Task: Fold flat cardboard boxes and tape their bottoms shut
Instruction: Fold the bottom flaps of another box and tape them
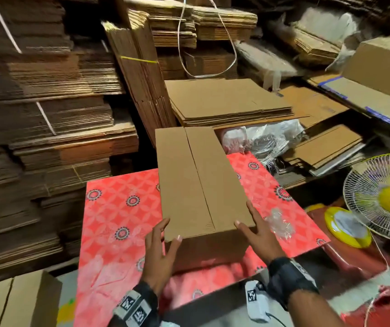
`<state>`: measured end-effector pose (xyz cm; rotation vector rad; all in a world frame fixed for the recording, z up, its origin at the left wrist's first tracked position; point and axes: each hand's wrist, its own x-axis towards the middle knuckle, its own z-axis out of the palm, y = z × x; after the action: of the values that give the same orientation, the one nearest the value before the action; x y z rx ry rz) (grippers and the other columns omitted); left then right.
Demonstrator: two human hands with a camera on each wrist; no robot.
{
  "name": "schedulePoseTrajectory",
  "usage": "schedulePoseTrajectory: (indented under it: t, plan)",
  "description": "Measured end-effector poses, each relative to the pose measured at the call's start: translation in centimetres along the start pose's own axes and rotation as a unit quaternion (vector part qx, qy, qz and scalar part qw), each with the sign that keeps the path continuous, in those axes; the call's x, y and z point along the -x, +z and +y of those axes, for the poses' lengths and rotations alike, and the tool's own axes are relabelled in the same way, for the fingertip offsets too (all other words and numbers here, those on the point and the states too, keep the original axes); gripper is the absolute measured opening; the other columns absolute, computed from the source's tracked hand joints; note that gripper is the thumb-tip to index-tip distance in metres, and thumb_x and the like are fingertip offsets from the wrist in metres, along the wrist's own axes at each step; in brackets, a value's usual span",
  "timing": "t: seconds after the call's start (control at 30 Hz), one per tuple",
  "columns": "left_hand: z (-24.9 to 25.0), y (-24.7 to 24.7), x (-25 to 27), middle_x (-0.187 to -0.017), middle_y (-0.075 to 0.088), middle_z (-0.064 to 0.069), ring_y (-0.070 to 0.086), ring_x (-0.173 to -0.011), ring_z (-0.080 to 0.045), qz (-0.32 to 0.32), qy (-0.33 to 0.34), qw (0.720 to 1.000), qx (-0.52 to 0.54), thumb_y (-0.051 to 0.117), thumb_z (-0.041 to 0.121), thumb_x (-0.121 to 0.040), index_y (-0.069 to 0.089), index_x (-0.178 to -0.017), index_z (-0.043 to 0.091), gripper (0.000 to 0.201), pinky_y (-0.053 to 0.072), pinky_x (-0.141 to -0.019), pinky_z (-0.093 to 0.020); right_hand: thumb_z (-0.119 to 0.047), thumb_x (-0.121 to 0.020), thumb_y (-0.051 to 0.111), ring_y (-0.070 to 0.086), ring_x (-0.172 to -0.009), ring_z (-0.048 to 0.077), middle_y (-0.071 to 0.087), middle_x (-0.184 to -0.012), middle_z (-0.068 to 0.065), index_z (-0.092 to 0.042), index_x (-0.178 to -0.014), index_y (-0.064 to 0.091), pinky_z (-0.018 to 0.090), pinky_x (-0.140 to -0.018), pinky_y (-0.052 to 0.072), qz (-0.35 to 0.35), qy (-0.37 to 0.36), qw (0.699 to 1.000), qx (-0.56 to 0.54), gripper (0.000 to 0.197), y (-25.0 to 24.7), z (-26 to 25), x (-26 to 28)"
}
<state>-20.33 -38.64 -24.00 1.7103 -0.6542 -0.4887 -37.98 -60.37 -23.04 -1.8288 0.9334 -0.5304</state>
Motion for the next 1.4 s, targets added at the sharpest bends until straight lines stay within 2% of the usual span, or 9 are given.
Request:
schedulePoseTrajectory:
  t: [0.3, 0.47, 0.57, 0.73, 0.9, 1.07, 1.17, 1.23, 1.4]
  plan:
    - [0.4, 2.7, -1.6, -0.144, 0.034, 0.010, 0.035, -0.133, -0.009, 0.029, -0.026, 0.999, -0.006, 0.058, 0.029, -0.102, 0.040, -0.140, 0.053, 0.049, 0.030, -0.119, -0.048, -0.038, -0.096, 0.069, 0.030, -0.137, -0.013, 0.030, -0.153, -0.033, -0.043, -0.157, 0.031, 0.029, -0.121, 0.025, -0.028, 0.013, 0.998, -0.060, 0.072, -1.6, 1.0, -2.8]
    - [1.4, 4.9, -0.8, -0.139, 0.030, 0.036, 0.037, -0.140, -0.020, 0.050, -0.051, 0.997, 0.037, 0.058, 0.039, -0.101, 0.036, -0.141, 0.061, 0.051, 0.038, -0.112, -0.063, -0.036, -0.096, 0.070, 0.037, -0.143, 0.001, 0.038, -0.155, -0.027, -0.046, -0.153, 0.036, 0.038, -0.122, 0.031, -0.051, -0.003, 0.995, -0.082, 0.067, -3.8, 2.3, -3.5]
    - [1.0, 6.8, -0.1, -0.153, 0.031, 0.019, 0.039, -0.142, -0.018, 0.070, -0.059, 0.994, 0.058, 0.061, 0.058, -0.090, 0.027, -0.144, 0.063, 0.064, 0.038, -0.112, -0.062, -0.033, -0.095, 0.071, 0.041, -0.137, -0.007, 0.039, -0.153, -0.027, -0.042, -0.156, 0.030, 0.031, -0.117, 0.034, -0.035, -0.006, 0.994, -0.101, 0.073, -5.0, 3.6, -3.2]
    - [0.9, 9.1, 0.8, -0.157, 0.027, 0.025, 0.031, -0.147, -0.015, 0.101, -0.064, 0.992, 0.042, 0.054, 0.071, -0.087, 0.025, -0.146, 0.064, 0.066, 0.032, -0.114, -0.064, -0.065, -0.080, 0.075, 0.050, -0.133, 0.004, 0.053, -0.147, -0.014, -0.039, -0.149, 0.040, 0.035, -0.115, 0.039, -0.053, 0.018, 0.989, -0.139, 0.081, -6.0, 5.5, -3.7]
    - [3.0, 9.3, 1.1, -0.151, 0.044, 0.016, 0.045, -0.138, -0.014, 0.114, -0.093, 0.985, 0.085, 0.058, 0.040, -0.102, 0.036, -0.141, 0.061, 0.049, 0.039, -0.112, -0.052, -0.079, -0.068, 0.074, 0.052, -0.133, 0.008, 0.060, -0.140, -0.018, -0.049, -0.145, 0.042, 0.049, -0.118, 0.037, -0.100, 0.033, 0.982, -0.156, 0.088, -6.6, 5.3, -4.0]
    - [3.9, 8.9, 2.1, -0.118, 0.070, 0.022, 0.063, -0.114, -0.010, 0.125, -0.144, 0.969, 0.158, 0.053, 0.008, -0.103, 0.045, -0.138, 0.050, 0.055, 0.050, -0.086, -0.041, -0.059, -0.074, 0.080, 0.052, -0.133, 0.006, 0.059, -0.142, -0.017, -0.050, -0.143, 0.046, 0.044, -0.119, 0.036, -0.113, 0.027, 0.974, -0.196, 0.077, -7.0, 3.3, -3.0]
    - [3.0, 8.1, 3.9, -0.107, 0.073, 0.020, 0.066, -0.102, -0.011, 0.124, -0.181, 0.958, 0.186, 0.047, 0.004, -0.102, 0.051, -0.137, 0.047, 0.056, 0.051, -0.097, -0.056, -0.062, -0.078, 0.073, 0.043, -0.140, 0.001, 0.046, -0.153, -0.021, -0.047, -0.151, 0.039, 0.039, -0.118, 0.036, -0.068, -0.069, 0.990, -0.102, 0.082, -7.7, 0.2, -1.1]
    - [2.1, 8.4, 4.6, -0.111, 0.073, 0.006, 0.069, -0.095, -0.015, 0.101, -0.220, 0.957, 0.157, 0.044, 0.000, -0.102, 0.052, -0.138, 0.044, 0.057, 0.053, -0.097, -0.051, -0.074, -0.079, 0.058, 0.027, -0.149, 0.000, 0.033, -0.159, -0.028, -0.049, -0.152, 0.036, 0.046, -0.122, 0.022, -0.041, -0.193, 0.979, 0.048, 0.080, -7.8, -1.7, 0.0]
    - [0.2, 9.6, 5.3, -0.137, 0.058, -0.001, 0.067, -0.107, -0.014, 0.047, -0.245, 0.963, 0.104, 0.044, -0.015, -0.094, 0.044, -0.141, 0.045, 0.077, 0.054, -0.087, -0.039, -0.063, -0.089, 0.046, 0.043, -0.145, 0.024, 0.045, -0.157, -0.010, -0.044, -0.148, 0.045, 0.066, -0.106, 0.030, -0.125, -0.376, 0.834, 0.384, 0.062, -3.5, -0.8, 1.7]
